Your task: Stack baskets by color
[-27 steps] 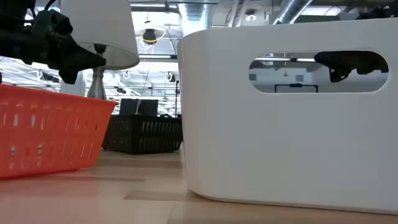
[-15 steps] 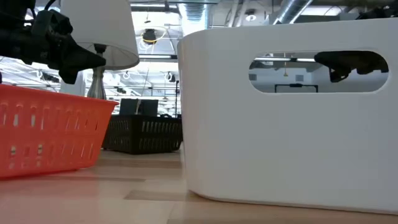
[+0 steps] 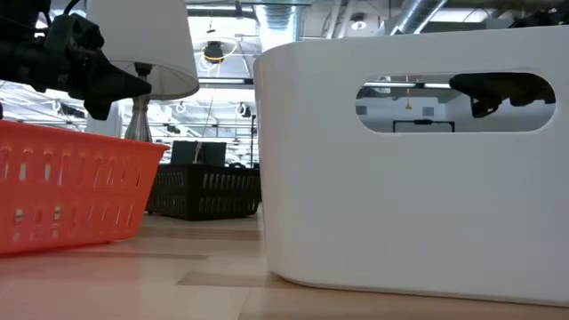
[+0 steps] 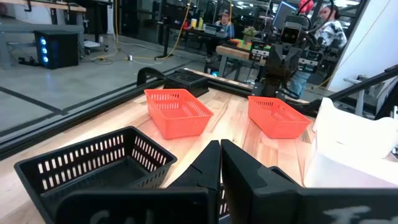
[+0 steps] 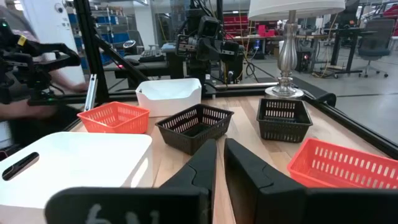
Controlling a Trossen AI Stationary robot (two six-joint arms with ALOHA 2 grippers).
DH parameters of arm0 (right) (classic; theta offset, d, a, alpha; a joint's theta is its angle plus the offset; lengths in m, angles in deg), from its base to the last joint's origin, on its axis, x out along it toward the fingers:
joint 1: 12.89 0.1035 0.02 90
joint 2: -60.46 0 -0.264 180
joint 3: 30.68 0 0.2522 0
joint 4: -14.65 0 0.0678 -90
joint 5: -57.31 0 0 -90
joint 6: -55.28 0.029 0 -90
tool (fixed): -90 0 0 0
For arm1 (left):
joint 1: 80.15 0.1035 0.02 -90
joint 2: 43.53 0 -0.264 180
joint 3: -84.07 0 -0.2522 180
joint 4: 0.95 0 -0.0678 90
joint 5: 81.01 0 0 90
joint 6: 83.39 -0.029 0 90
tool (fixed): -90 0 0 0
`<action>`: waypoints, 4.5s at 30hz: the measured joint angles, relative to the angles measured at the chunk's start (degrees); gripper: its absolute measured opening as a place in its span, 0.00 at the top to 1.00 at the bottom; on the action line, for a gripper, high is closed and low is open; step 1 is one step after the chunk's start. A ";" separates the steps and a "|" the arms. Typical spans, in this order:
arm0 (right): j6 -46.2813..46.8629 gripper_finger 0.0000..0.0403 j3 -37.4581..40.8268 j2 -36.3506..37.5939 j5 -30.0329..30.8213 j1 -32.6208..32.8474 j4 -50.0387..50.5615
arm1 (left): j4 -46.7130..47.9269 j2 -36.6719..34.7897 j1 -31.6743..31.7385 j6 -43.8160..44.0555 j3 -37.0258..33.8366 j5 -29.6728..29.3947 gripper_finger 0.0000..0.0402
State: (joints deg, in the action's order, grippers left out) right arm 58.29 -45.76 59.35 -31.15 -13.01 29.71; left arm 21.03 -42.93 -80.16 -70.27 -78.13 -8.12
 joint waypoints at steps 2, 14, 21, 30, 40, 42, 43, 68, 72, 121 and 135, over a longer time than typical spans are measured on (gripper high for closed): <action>0.02 0.86 0.01 -0.02 0.00 0.00 -0.02 | 0.00 0.00 -0.02 -0.01 0.00 -0.01 1.00; 0.02 0.86 0.00 -0.02 0.00 -0.02 0.00 | 0.00 0.00 0.00 -0.01 0.01 -0.01 1.00; 0.01 0.86 0.01 0.01 0.00 0.00 0.00 | 0.00 0.00 -0.02 -0.01 -0.01 0.01 1.00; -0.03 0.86 0.01 -0.01 0.00 -0.02 -0.02 | -0.04 0.00 -0.02 2.50 -0.01 0.01 1.00; 17.11 0.86 0.04 0.00 0.00 0.11 -0.46 | -1.23 0.00 -0.02 7.59 -0.18 0.14 1.00; 16.62 0.86 0.04 -0.02 0.00 -0.10 -0.49 | -1.90 0.00 -0.02 7.61 -0.28 0.10 1.00; 15.93 0.86 0.04 -0.02 0.00 -0.20 -0.58 | -2.14 0.00 -0.01 7.63 -0.29 0.10 1.00; 14.93 0.74 -0.65 -0.02 3.72 -0.39 -15.10 | -24.38 0.49 0.00 20.54 -0.12 0.25 0.83; 14.46 0.62 -4.55 -0.31 3.50 -0.39 -14.49 | -31.55 2.39 0.00 23.77 -0.03 3.02 0.71; 13.00 0.51 -32.65 -27.08 -4.87 -0.25 24.06 | 73.45 66.51 -7.26 9.58 59.71 7.60 0.28; 12.98 0.52 -32.65 -27.08 -4.83 -0.26 24.03 | 68.07 61.41 2.20 4.82 44.87 16.48 0.28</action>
State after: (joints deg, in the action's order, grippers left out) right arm 71.27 -78.41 32.27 -35.98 -13.28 53.74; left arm 89.10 18.48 -77.95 -65.45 -33.26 8.35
